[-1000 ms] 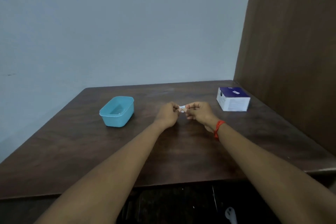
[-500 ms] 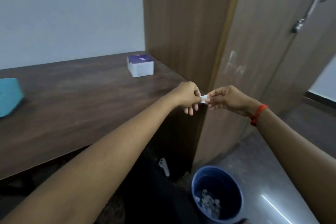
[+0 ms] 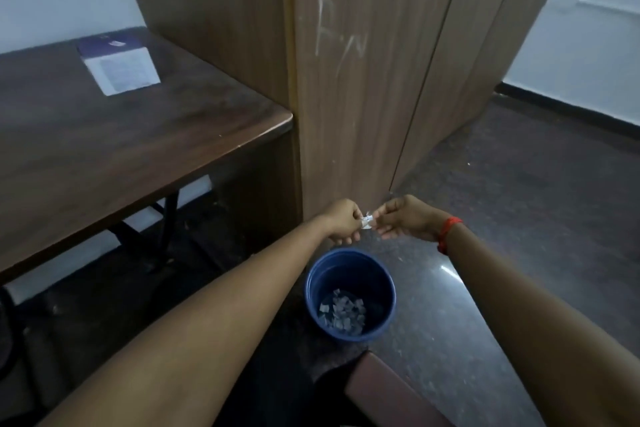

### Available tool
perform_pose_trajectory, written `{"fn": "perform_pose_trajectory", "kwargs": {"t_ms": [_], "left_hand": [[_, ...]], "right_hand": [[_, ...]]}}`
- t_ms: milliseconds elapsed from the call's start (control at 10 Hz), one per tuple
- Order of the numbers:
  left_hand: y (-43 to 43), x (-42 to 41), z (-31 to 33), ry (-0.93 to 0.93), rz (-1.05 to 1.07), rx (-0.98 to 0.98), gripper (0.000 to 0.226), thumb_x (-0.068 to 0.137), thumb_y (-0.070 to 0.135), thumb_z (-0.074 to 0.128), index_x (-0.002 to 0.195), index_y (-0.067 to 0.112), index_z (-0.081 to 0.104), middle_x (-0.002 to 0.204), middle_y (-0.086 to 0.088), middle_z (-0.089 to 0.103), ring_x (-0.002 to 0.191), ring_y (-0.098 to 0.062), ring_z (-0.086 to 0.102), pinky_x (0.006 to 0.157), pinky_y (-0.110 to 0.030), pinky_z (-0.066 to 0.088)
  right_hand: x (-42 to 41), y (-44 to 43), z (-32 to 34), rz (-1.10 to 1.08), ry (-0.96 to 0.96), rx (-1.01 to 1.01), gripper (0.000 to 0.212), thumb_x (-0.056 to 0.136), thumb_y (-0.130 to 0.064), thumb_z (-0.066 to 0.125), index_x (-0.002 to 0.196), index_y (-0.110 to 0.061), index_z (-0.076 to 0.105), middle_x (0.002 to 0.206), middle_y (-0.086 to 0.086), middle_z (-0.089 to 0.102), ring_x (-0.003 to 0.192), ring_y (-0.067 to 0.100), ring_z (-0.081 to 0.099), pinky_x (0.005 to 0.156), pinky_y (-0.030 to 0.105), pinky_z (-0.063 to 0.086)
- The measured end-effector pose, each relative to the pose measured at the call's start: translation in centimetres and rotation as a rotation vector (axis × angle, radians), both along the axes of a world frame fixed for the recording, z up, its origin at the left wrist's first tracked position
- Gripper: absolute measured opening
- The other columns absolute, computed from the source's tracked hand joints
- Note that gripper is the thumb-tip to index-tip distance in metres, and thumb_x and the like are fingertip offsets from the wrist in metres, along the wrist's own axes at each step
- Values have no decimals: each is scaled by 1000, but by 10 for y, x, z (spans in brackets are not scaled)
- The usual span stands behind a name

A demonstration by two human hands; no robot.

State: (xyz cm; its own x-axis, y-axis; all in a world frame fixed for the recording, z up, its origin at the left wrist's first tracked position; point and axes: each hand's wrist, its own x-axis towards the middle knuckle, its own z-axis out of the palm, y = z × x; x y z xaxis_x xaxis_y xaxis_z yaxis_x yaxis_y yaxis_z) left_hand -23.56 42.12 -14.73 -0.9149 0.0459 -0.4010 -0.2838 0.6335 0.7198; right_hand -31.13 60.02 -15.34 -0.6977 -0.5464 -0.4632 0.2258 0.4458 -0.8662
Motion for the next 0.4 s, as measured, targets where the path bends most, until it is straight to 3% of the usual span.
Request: {"fn": "perform_pose_trajectory", "kwargs": {"t_ms": [100, 200, 300, 400], "left_hand": [[10, -8, -37, -80, -21, 1, 17, 104, 17, 50, 89, 12, 58, 68, -1, 67, 54, -12, 59, 47, -24, 46], [16, -12, -71, -157, -6, -55, 22, 103, 19, 51, 89, 6, 63, 78, -9, 72, 64, -20, 65, 54, -29, 52], [15, -15, -99, -156, -32, -281, 31, 99, 30, 58, 105, 0, 66, 108, -18, 70, 97, -33, 67, 85, -43, 56], [10, -16, -111, -158, -55, -349, 40, 99, 38, 58, 120, 4, 62, 122, -15, 64, 109, -33, 62, 93, -42, 52]], "right_hand": [[-2, 9, -33, -7, -34, 52, 3, 89, 3, 70, 91, 2, 72, 80, 15, 74, 68, 18, 72, 64, 27, 60], [-3, 11, -62, 2, -64, 129, 3, 87, 5, 70, 86, 3, 72, 80, 17, 74, 68, 21, 71, 67, 30, 62], [-7, 10, -94, 6, -39, 283, 10, 90, 1, 67, 96, 8, 72, 84, 17, 72, 67, 20, 69, 68, 29, 62], [-14, 9, -116, -16, 2, 409, 21, 94, -8, 64, 107, 8, 69, 88, 16, 71, 74, 24, 68, 77, 37, 60]]}}
